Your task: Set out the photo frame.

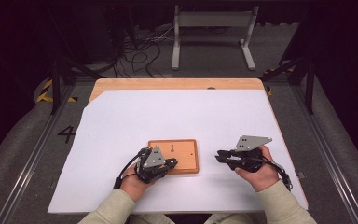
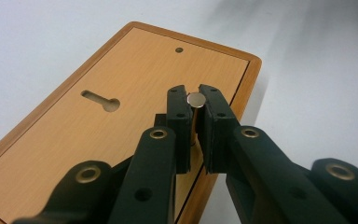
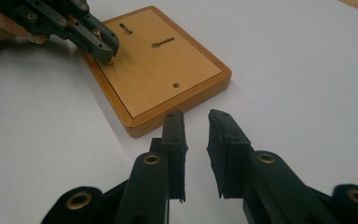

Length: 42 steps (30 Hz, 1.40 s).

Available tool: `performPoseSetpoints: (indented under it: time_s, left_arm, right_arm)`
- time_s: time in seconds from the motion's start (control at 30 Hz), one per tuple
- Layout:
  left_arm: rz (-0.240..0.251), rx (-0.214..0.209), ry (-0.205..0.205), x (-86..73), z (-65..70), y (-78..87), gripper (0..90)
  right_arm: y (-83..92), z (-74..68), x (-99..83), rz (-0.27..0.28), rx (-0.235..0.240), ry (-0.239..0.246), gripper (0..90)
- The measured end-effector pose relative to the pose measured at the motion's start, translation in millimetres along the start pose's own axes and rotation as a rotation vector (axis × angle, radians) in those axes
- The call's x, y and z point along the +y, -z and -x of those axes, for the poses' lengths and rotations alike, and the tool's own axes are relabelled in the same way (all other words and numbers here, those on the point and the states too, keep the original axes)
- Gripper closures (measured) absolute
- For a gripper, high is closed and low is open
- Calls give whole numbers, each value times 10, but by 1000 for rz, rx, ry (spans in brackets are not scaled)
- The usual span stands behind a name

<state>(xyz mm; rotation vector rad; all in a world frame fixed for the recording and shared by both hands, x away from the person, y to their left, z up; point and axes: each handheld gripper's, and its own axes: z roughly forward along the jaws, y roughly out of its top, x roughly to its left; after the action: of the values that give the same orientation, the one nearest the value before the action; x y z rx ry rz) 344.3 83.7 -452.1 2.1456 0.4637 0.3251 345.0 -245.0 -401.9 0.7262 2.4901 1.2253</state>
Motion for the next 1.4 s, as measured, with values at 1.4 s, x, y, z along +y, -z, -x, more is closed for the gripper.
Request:
performPoseSetpoints:
  time_s: [1.4]
  left_arm:
    - [65, 228, -387, -199, 434, 60, 838]
  right_arm:
    - [-295, 4, 204, 0, 99, -115, 489]
